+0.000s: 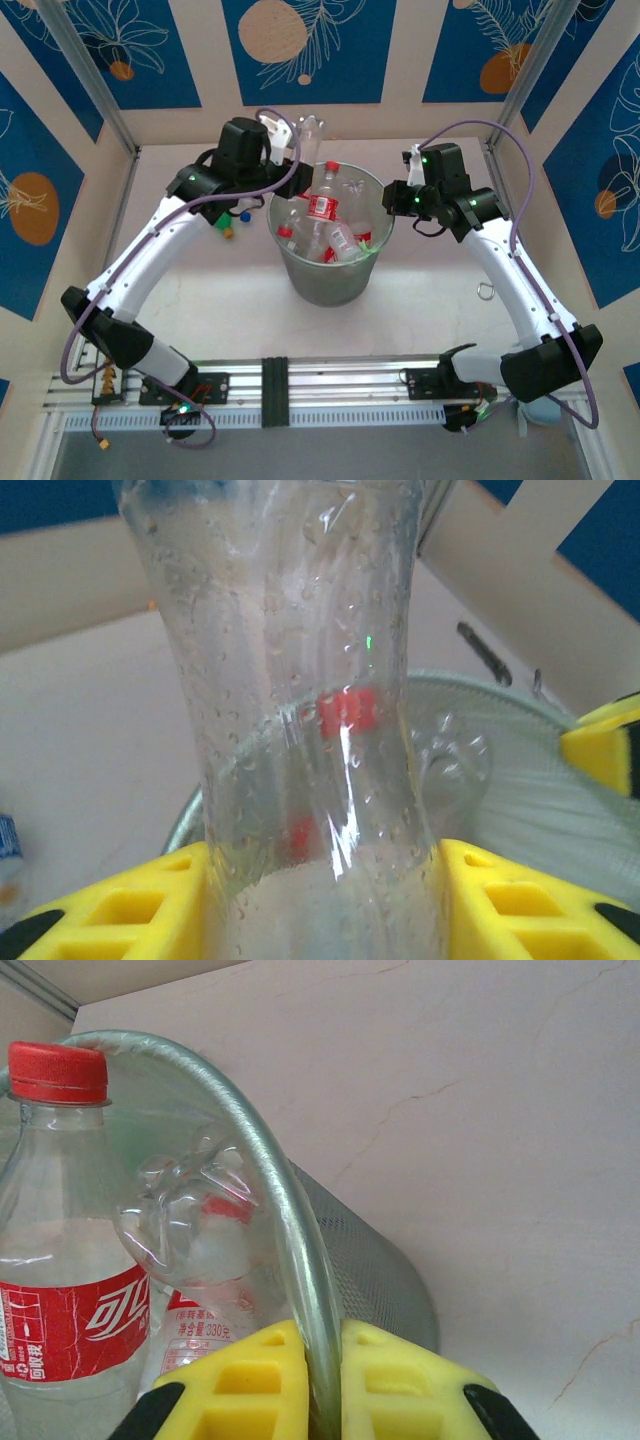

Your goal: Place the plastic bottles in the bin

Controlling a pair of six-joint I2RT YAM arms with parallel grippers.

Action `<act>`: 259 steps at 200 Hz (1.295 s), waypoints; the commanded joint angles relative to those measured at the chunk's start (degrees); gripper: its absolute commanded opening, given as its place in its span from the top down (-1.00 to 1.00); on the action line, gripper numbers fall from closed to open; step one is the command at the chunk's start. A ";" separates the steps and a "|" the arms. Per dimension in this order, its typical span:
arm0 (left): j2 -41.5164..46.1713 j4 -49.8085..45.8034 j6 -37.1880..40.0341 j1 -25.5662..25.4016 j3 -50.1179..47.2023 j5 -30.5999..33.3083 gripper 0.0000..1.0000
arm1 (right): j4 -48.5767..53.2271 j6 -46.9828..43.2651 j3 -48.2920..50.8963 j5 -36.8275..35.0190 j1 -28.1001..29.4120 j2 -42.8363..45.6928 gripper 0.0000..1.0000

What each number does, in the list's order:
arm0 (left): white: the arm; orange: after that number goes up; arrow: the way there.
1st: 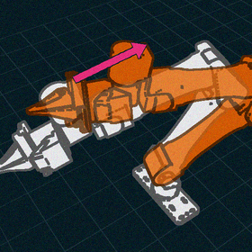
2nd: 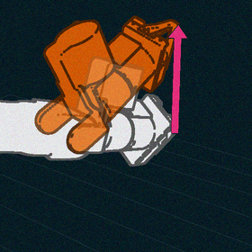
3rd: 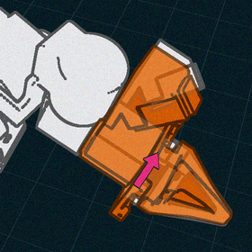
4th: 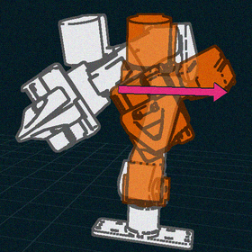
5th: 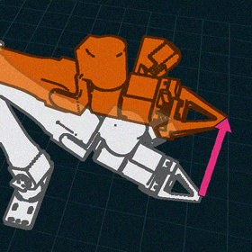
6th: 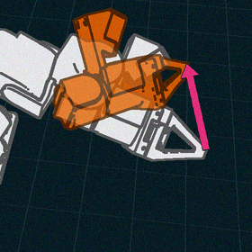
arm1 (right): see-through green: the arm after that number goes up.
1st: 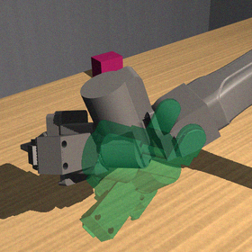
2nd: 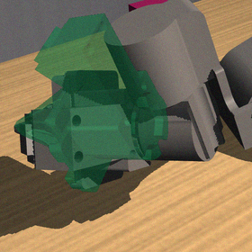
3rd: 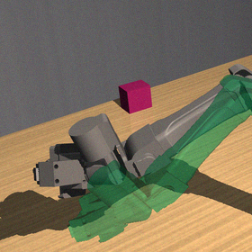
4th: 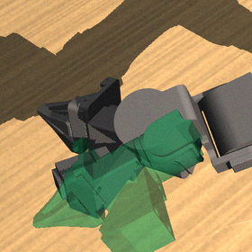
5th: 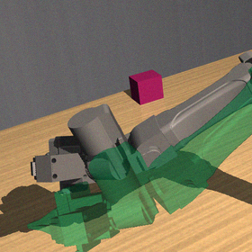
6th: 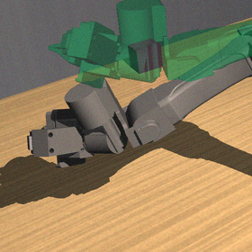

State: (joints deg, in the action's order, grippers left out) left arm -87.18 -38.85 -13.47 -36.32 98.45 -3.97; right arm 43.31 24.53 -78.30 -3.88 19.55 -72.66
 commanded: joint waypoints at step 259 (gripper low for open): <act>-5.96 -1.78 1.05 -1.76 3.73 6.58 -0.14 | 0.48 -0.89 -1.39 1.97 0.47 0.46 0.78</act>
State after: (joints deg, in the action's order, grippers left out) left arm -92.79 -38.59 -12.84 -37.78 103.33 1.21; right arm 44.10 24.51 -79.07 -3.88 19.77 -73.41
